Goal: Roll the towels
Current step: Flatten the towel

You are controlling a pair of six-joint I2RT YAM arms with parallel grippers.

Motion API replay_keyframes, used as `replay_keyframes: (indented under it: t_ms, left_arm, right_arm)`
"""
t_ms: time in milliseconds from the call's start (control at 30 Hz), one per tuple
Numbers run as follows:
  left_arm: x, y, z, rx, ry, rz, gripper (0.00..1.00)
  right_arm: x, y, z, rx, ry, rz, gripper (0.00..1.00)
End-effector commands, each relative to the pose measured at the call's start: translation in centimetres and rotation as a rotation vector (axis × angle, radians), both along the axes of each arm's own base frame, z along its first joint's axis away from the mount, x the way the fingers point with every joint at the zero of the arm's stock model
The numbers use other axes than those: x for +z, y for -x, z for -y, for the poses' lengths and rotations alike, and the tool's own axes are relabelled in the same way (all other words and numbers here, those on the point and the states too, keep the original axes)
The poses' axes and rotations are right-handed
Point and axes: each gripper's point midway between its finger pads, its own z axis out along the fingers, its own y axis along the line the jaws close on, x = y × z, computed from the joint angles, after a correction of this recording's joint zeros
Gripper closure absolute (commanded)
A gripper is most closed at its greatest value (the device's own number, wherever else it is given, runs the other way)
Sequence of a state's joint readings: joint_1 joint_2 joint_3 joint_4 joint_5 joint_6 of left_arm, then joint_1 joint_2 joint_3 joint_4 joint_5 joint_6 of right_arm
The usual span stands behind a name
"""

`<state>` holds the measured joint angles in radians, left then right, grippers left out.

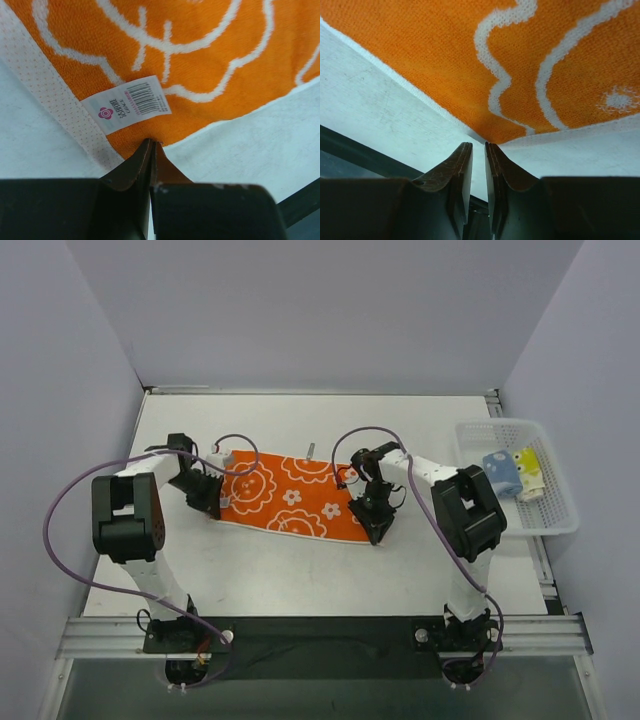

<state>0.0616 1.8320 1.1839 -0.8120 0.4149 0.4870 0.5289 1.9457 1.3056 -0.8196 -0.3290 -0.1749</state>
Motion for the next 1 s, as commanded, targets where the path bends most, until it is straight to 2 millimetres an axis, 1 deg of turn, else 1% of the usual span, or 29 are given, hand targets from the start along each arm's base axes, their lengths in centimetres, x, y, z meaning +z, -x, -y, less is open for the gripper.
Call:
replay_keyframes:
  t_ms: [0,100,133,200,300,333,400,433,533,567,633,667,700,733,767,800,833,867,900,933,967]
  left_arm:
    - [-1.5,-0.2,-1.7,0.033,-0.062,-0.007,0.93]
    - [-2.5,0.5,-2.8,0.040,-0.113,-0.042,0.95]
    - [-2.7,0.8,-3.0,0.035,-0.118,-0.051,0.96]
    - [-3.0,1.3,-3.6,0.036,-0.142,-0.065,0.98]
    - [-3.2,2.5,-4.2,0.029,-0.166,-0.094,1.00]
    - [-3.3,3.3,-4.2,0.026,-0.171,-0.112,1.00]
    - [-3.0,3.9,-4.6,0.025,-0.185,-0.115,1.00]
    - [-3.1,4.7,-4.5,0.022,-0.185,-0.131,1.00]
    - [-2.2,5.3,-4.1,0.018,-0.165,-0.127,1.00]
    - [-1.7,5.1,-4.0,0.022,-0.155,-0.113,1.00]
    - [-0.7,5.3,-2.9,0.020,-0.097,-0.115,1.00]
    - [0.2,4.6,-2.7,0.024,-0.086,-0.086,0.99]
    - [0.9,4.2,-2.2,0.026,-0.057,-0.069,0.94]
    - [1.7,3.7,-2.0,0.035,-0.044,-0.052,0.80]
    - [2.9,2.9,-1.8,0.041,-0.031,-0.006,0.71]
    - [4.8,0.9,-1.3,0.045,0.005,0.067,0.58]
    - [5.9,-0.3,-1.2,0.047,0.015,0.113,0.52]
    - [6.9,-1.5,-1.1,0.053,0.027,0.152,0.48]
    - [9.2,-4.3,-1.1,0.064,0.032,0.244,0.45]
    - [10.0,-5.5,-1.2,0.067,0.034,0.277,0.42]
    - [10.1,-7.0,-1.4,0.073,0.036,0.290,0.42]
  right_arm:
    - [0.1,-0.2,0.8,-0.016,0.055,-0.003,0.82]
    - [-0.5,0.2,1.5,-0.012,0.091,-0.021,0.84]
    - [-0.8,0.4,2.0,-0.009,0.113,-0.025,0.86]
    - [-1.1,0.7,2.7,-0.005,0.141,-0.035,0.86]
    - [-1.3,0.7,3.6,0.009,0.182,-0.032,0.87]
    - [-1.4,0.5,3.9,0.022,0.191,-0.027,0.87]
    - [-1.4,0.0,4.4,0.046,0.218,-0.011,0.88]
    - [-1.3,-0.2,4.6,0.070,0.221,-0.003,0.89]
    - [-0.9,-1.2,4.6,0.108,0.220,0.035,0.89]
    - [-0.6,-1.6,4.4,0.131,0.207,0.048,0.89]
    - [0.3,-2.5,3.3,0.151,0.144,0.078,0.86]
    - [1.0,-2.8,2.8,0.171,0.110,0.100,0.84]
    - [1.6,-3.2,2.4,0.179,0.086,0.115,0.81]
    - [2.5,-3.9,1.5,0.173,0.041,0.139,0.69]
    - [3.5,-4.5,1.4,0.156,0.010,0.165,0.61]
    - [4.7,-5.8,0.9,0.128,-0.027,0.202,0.47]
    - [5.6,-6.2,0.3,0.106,-0.084,0.213,0.43]
    - [6.2,-7.0,0.2,0.085,-0.105,0.228,0.40]
    - [6.7,-8.2,1.0,0.044,-0.118,0.249,0.38]
    - [7.3,-9.8,1.0,0.023,-0.130,0.277,0.37]
    - [7.4,-11.0,1.4,-0.007,-0.128,0.298,0.37]
